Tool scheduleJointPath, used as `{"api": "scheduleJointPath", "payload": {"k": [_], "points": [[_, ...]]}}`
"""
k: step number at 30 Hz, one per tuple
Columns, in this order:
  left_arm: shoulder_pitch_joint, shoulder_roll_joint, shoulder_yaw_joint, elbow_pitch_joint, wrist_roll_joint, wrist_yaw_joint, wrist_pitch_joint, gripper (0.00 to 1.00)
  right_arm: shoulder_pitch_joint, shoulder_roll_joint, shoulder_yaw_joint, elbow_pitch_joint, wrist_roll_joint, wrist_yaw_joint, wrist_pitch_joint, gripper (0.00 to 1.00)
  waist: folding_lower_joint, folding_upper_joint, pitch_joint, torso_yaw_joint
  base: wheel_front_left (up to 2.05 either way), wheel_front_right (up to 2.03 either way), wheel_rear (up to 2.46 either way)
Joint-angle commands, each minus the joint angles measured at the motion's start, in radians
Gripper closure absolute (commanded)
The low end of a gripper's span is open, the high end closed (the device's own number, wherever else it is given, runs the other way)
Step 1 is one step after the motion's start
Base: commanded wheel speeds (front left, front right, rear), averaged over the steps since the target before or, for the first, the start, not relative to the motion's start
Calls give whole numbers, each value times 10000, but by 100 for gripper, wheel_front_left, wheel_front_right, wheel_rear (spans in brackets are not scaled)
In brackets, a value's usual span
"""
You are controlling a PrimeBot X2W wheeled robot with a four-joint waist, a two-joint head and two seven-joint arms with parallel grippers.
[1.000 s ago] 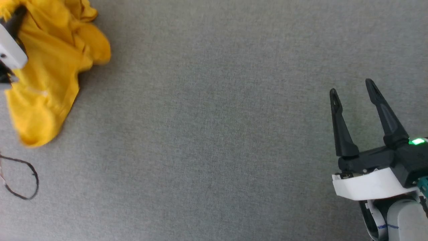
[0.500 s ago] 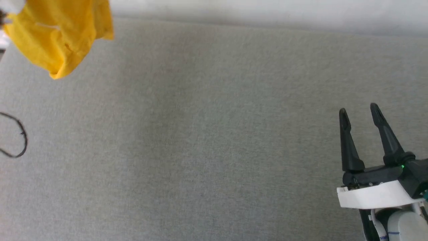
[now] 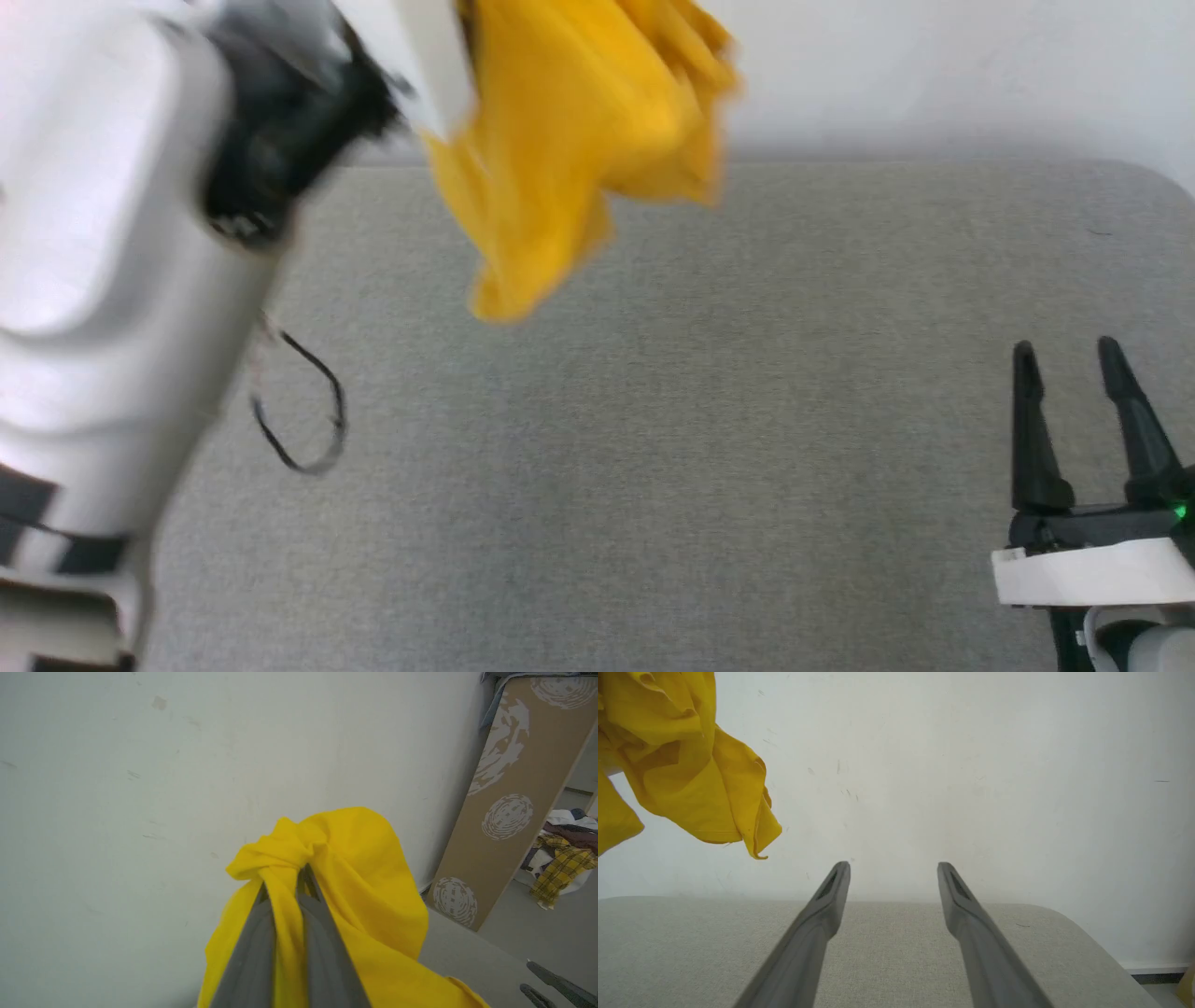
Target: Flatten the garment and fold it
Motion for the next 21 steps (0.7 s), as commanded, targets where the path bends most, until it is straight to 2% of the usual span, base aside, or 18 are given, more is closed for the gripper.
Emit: {"api": "scheduleJointPath", "payload": {"k": [1, 5, 11, 16, 21], "points": [[497, -192, -198, -241, 13, 176, -80, 100, 98, 1, -121, -42, 43, -9, -70, 0, 2, 0, -197, -338, 0, 0, 0], [1755, -670, -825, -789, -21, 413, -278, 100, 132, 1, -140, -80, 66, -9, -81, 0, 2, 0, -117, -502, 0, 0, 0], [3593, -1183, -1842, -819, 81, 420, -853, 100, 208, 1, -141, -54, 93, -9, -83, 0, 2, 0, 20, -576, 0, 0, 0], [5102, -1492, -2936, 412, 567, 337, -1533, 100, 144, 1, 12, -67, 116, -9, -62, 0, 2, 0, 211, -684, 0, 0, 0], [5835, -2076, -3249, 1888, 457, 325, -2056, 100, 30, 1, 50, -58, 138, -9, -62, 0, 2, 0, 411, -658, 0, 0, 0]]}}
